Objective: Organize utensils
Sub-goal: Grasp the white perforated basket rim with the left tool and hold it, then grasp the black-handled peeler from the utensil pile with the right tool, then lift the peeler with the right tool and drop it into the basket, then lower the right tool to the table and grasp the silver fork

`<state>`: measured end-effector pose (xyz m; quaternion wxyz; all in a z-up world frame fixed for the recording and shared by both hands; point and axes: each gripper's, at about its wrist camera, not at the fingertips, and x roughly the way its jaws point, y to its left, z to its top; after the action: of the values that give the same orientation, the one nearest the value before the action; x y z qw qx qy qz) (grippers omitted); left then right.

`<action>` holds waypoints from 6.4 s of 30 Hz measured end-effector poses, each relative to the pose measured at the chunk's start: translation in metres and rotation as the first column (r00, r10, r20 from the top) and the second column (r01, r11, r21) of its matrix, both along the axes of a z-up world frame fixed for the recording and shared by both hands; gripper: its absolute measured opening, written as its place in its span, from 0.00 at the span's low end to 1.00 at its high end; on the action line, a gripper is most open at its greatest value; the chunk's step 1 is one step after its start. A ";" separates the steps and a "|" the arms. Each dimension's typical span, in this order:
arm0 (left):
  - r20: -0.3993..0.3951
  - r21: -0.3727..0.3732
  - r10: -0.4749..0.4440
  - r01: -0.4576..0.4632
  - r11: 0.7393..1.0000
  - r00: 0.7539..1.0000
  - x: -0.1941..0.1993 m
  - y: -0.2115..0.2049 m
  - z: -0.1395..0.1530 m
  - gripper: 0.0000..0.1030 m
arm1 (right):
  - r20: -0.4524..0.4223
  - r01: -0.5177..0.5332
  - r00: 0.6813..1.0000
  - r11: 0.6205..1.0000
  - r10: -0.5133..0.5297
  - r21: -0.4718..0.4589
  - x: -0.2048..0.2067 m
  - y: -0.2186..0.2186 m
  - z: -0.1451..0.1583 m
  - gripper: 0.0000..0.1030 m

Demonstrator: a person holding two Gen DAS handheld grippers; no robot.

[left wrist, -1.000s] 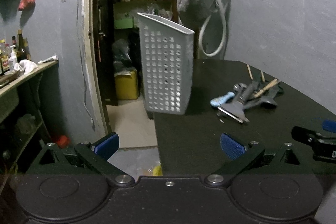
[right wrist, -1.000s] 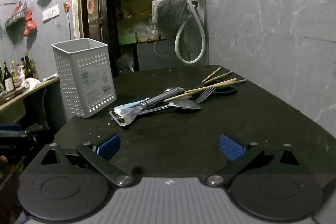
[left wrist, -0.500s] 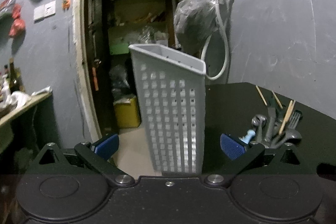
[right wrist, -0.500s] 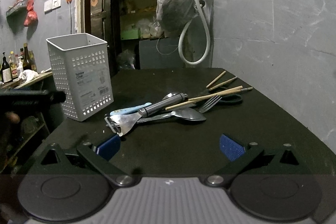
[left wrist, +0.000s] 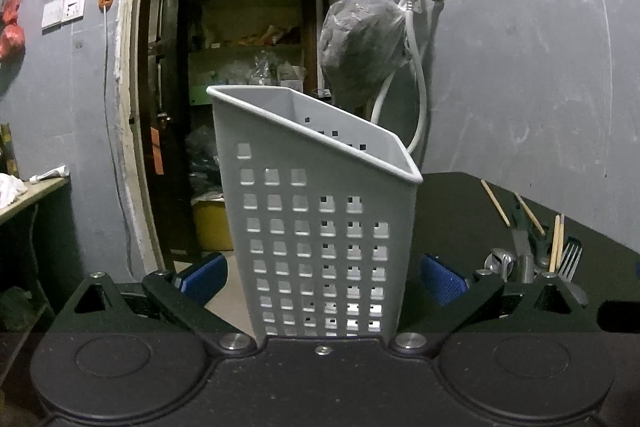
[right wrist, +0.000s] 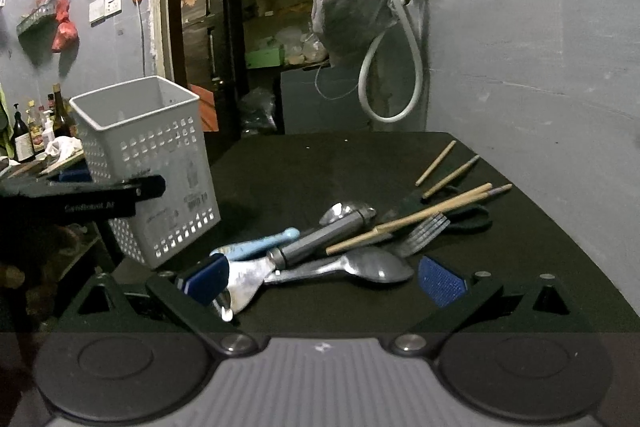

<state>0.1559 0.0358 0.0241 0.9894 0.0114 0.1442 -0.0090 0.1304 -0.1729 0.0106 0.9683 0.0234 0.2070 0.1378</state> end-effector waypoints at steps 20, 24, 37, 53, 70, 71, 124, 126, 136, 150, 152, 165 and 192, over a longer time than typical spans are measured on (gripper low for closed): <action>-0.022 -0.041 -0.049 0.048 0.998 0.999 -0.002 -0.001 0.001 0.74 | -0.255 0.013 0.966 0.981 0.038 0.193 0.128 -0.006 -0.003 0.65; -0.025 -0.034 -0.069 0.068 0.997 0.997 -0.007 -0.004 0.002 0.74 | -0.280 0.017 0.960 0.989 0.025 0.146 0.135 0.002 -0.008 0.57; -0.043 -0.056 -0.124 0.121 0.991 0.991 -0.030 -0.013 0.004 0.74 | -0.297 0.012 0.955 0.997 0.011 0.075 0.135 0.012 -0.006 0.44; -0.058 -0.057 -0.152 0.149 0.987 0.987 -0.071 -0.021 0.006 0.74 | -0.288 -0.097 0.952 0.995 0.103 0.036 0.117 0.012 -0.005 0.26; -0.060 -0.076 -0.139 0.134 0.988 0.989 -0.075 -0.023 0.005 0.74 | -0.263 -0.093 0.962 0.995 0.080 -0.037 0.107 0.025 0.001 0.19; -0.059 -0.078 -0.139 0.135 0.988 0.988 -0.076 -0.023 0.005 0.74 | -0.253 -0.090 0.964 0.996 0.082 -0.018 0.102 0.020 0.002 0.19; -0.031 -0.103 -0.163 0.159 0.982 0.986 -0.125 -0.019 0.002 0.74 | 0.324 -0.419 0.864 0.907 0.386 0.036 -0.077 0.089 0.083 0.20; -0.037 -0.101 -0.169 0.164 0.981 0.985 -0.125 -0.020 0.002 0.75 | 0.325 -0.418 0.863 0.908 0.386 0.032 -0.078 0.089 0.081 0.23; -0.036 -0.110 -0.169 0.165 0.980 0.985 -0.126 -0.015 0.003 0.75 | 0.397 -0.381 0.856 0.923 0.331 0.052 -0.093 0.073 0.083 0.78; -0.029 -0.104 -0.172 0.168 0.980 0.985 -0.126 -0.016 0.001 0.75 | 0.343 0.008 0.937 0.986 -0.066 0.165 -0.086 -0.011 0.053 1.00; -0.029 -0.105 -0.173 0.169 0.980 0.985 -0.126 -0.016 0.001 0.75 | 0.291 0.062 0.951 0.986 -0.105 0.155 -0.078 -0.020 0.043 1.00; -0.022 -0.096 -0.167 0.164 0.982 0.986 -0.127 -0.019 -0.002 0.75 | -0.002 0.146 0.989 0.988 -0.146 0.059 -0.039 -0.030 -0.016 1.00; -0.024 -0.101 -0.171 0.168 0.981 0.985 -0.128 -0.018 -0.003 0.75 | -0.269 0.119 0.961 0.972 -0.062 0.202 0.108 -0.077 -0.025 1.00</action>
<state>0.0284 0.0175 0.0207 0.9820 -0.0255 0.1580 -0.1006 0.2385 -0.2502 -0.0144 0.9296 0.1560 0.3150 0.1106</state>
